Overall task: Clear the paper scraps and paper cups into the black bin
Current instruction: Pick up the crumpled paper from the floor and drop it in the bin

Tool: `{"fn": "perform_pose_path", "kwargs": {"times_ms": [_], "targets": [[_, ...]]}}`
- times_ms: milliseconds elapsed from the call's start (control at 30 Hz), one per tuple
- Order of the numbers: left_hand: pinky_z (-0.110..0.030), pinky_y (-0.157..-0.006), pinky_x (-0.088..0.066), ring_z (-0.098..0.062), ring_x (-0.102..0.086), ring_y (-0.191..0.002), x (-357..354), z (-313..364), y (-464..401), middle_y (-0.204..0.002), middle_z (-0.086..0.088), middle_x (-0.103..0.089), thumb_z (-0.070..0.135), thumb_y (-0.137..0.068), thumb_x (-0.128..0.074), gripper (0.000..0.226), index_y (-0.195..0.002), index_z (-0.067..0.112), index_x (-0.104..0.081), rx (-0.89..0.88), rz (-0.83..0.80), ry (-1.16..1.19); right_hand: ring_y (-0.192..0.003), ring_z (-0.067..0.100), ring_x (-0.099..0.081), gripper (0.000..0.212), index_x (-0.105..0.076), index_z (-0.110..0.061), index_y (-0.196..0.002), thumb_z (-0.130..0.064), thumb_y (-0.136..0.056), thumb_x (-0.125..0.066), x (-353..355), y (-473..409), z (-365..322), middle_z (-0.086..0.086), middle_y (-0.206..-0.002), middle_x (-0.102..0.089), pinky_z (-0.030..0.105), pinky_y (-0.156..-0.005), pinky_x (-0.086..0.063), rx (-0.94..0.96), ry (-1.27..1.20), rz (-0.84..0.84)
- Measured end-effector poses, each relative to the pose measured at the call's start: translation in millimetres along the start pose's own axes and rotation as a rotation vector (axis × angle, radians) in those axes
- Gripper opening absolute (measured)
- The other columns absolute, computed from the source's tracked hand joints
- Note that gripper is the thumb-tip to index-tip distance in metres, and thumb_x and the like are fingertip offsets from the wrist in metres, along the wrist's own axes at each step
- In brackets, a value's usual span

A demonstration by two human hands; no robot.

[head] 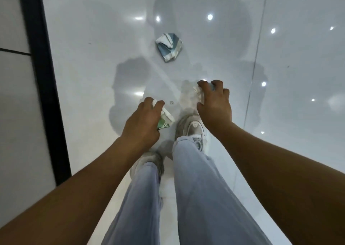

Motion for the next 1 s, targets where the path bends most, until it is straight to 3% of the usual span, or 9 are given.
{"fn": "perform_pose_path", "kwargs": {"times_ms": [267, 567, 833, 1000], "targets": [[-0.033, -0.091, -0.045, -0.026, -0.028, -0.136, 113.3, 46.9, 130.8, -0.152, -0.007, -0.015, 0.015, -0.08, -0.07, 0.08, -0.145, 0.018, -0.024, 0.092, 0.007, 0.026, -0.126, 0.025, -0.037, 0.056, -0.038, -0.031, -0.139, -0.017, -0.09, -0.062, 132.5, 150.1, -84.3, 0.004, -0.146, -0.03, 0.032, -0.09, -0.049, 0.134, 0.031, -0.064], [-0.033, -0.094, -0.043, -0.027, -0.028, -0.135, 197.6, 72.7, 280.6, -0.15, -0.012, -0.017, 0.011, -0.081, -0.067, 0.074, -0.143, 0.011, -0.026, 0.133, 0.082, 0.033, -0.128, 0.024, -0.038, 0.056, -0.038, -0.031, -0.14, -0.018, -0.091, -0.06, 232.8, 285.9, -150.2, 0.002, -0.147, -0.031, 0.032, -0.089, -0.048, 0.228, 0.051, -0.043], [-0.034, -0.092, -0.043, -0.025, -0.026, -0.135, 172.2, 56.1, 381.6, -0.15, -0.011, -0.015, 0.018, -0.084, -0.066, 0.072, -0.143, 0.012, -0.025, 0.344, 0.156, 0.201, -0.124, 0.025, -0.039, 0.053, -0.04, -0.032, -0.136, -0.016, -0.089, -0.06, 220.7, 358.4, -162.4, 0.002, -0.144, -0.033, 0.029, -0.074, -0.043, 0.409, 0.161, -0.138], [-0.032, -0.088, -0.044, -0.025, -0.031, -0.131, 127.0, 63.2, 447.4, -0.145, -0.01, -0.022, 0.011, -0.08, -0.067, 0.069, -0.139, 0.011, -0.03, 0.515, 0.24, 0.323, -0.123, 0.027, -0.041, 0.055, -0.042, -0.032, -0.135, -0.017, -0.088, -0.064, 202.0, 402.8, -155.8, 0.003, -0.143, -0.034, 0.032, -0.078, -0.047, 0.551, 0.216, -0.219]]}}
Point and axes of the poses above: each hand's wrist, its own y-axis away from the middle knuckle, its own x-axis out of the back of the hand, z = x × y, the point moved 10 cm from there along -y, towards the middle knuckle
